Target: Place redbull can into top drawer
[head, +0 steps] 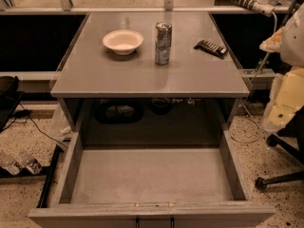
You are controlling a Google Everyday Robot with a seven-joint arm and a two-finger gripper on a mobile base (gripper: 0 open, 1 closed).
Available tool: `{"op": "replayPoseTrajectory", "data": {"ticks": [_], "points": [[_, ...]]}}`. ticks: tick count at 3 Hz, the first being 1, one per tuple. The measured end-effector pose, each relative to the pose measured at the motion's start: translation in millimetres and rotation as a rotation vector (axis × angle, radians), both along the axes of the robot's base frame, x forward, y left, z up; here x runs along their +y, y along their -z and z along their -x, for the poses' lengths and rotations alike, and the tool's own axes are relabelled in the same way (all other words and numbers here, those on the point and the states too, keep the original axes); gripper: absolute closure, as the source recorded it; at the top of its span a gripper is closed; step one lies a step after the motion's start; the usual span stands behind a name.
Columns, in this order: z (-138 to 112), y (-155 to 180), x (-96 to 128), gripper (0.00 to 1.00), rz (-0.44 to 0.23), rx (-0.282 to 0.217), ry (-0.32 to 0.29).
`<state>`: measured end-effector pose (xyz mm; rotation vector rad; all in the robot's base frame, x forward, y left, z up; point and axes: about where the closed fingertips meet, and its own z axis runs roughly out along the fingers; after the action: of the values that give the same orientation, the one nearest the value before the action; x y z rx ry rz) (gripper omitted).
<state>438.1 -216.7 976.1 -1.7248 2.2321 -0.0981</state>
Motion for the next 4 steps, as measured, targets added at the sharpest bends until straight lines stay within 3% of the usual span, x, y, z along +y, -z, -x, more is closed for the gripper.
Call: {"op": "replayPoseTrajectory", "data": {"ticks": [1, 2, 3, 4], "points": [[0, 0, 0, 0.0, 0.0, 0.0, 0.0], [-22, -4, 11, 0.0, -0.029, -0.025, -0.013], [-69, -7, 24, 0.0, -0.06, -0.024, -0.03], [-123, -25, 28, 0.0, -0.167, -0.095, -0.027]]}}
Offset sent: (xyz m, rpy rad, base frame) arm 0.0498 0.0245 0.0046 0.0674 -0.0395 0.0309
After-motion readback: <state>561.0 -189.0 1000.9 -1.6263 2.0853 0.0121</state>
